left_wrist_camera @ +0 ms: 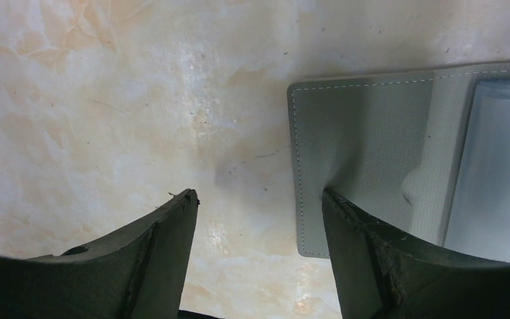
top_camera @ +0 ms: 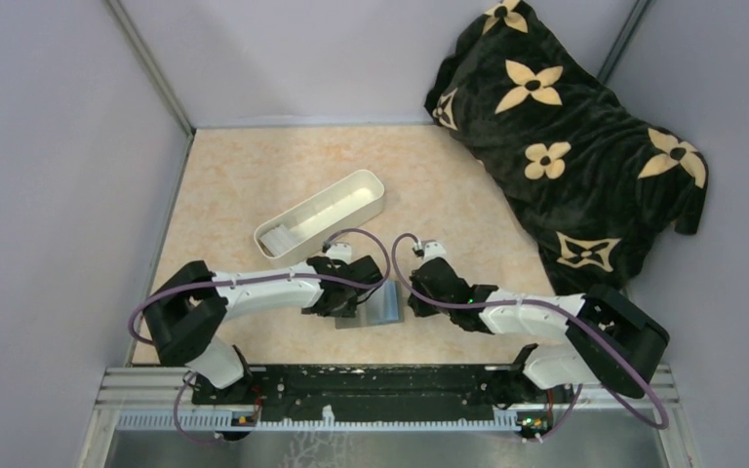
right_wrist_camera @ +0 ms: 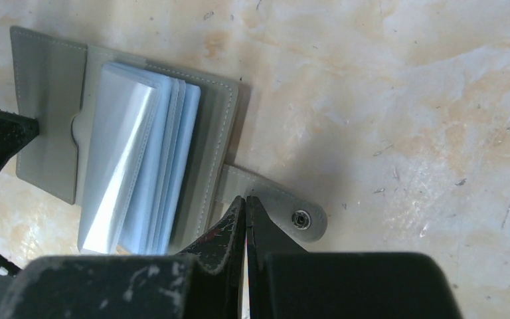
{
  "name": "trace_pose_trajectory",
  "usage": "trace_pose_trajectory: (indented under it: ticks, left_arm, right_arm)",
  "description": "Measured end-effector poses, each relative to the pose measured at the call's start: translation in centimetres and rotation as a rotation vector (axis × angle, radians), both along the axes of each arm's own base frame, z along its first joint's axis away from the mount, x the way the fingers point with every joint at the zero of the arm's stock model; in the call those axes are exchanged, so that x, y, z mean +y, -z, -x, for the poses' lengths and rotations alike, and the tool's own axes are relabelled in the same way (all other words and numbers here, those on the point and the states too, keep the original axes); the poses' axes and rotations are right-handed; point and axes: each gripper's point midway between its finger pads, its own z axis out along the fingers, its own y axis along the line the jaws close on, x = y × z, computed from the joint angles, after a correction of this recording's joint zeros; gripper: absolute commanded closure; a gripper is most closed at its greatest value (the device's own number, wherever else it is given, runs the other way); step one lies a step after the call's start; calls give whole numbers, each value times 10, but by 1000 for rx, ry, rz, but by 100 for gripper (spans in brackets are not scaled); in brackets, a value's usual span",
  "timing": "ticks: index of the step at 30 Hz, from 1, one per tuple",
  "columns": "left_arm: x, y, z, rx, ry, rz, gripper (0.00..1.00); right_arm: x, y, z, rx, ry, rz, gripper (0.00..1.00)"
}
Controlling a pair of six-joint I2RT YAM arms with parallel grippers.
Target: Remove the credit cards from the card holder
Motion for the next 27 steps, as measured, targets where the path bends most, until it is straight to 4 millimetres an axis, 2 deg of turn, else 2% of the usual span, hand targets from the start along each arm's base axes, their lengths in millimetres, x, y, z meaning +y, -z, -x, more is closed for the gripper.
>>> trace_pose_trajectory:
  ticks: [5, 13, 21, 27]
  left_arm:
    - [-5, 0, -3, -10, 4, 17, 24]
    - [-5, 0, -4, -10, 16, 14, 24]
    - [-5, 0, -4, -10, 18, 14, 24]
    - [-5, 0, -4, -10, 20, 14, 24]
  right_arm:
    - [-1, -7, -1, -12, -6, 27, 99]
    - [8, -28, -7, -54, -21, 6, 99]
    - [11, -28, -4, -53, -36, 12, 99]
    - [19, -18, 2, -31, -67, 33, 99]
